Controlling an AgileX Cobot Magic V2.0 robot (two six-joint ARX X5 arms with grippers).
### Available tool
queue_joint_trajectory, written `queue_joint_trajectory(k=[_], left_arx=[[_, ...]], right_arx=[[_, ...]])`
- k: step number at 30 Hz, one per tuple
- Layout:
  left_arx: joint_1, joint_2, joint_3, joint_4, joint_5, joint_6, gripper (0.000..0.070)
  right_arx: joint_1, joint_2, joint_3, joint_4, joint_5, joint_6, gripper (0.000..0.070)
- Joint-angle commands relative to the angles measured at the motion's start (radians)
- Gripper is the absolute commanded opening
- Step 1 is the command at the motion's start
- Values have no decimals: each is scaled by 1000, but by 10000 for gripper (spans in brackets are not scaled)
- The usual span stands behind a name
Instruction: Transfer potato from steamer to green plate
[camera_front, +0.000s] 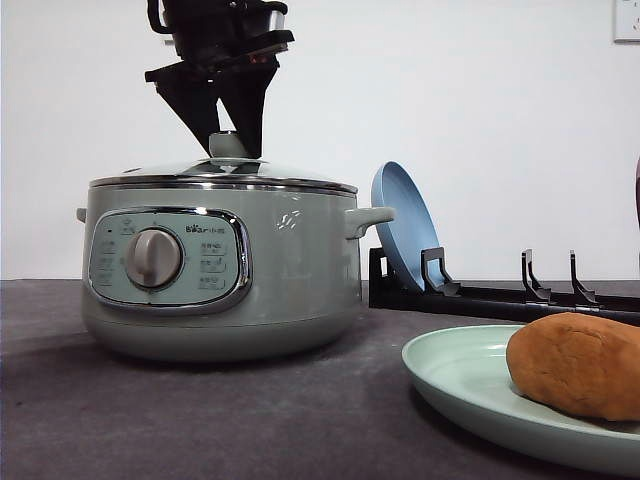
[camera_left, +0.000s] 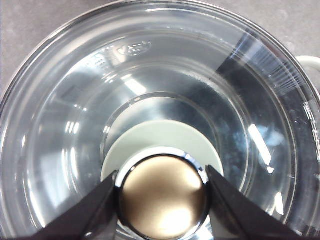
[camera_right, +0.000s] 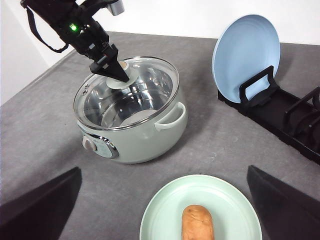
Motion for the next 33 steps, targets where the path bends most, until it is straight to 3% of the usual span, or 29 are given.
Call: queue_joint_trajectory(k=[1,27,33], left_arx=[[-18,46,15,-21,22,65,9],[22,46,15,-28,27,92,9],[38,46,15,-25,152,103,9]], right_arx=[[5,6,14,8,3,-2,700],[5,6,14,-10,-1,-2,700],[5,6,14,-10,0,-9,700]])
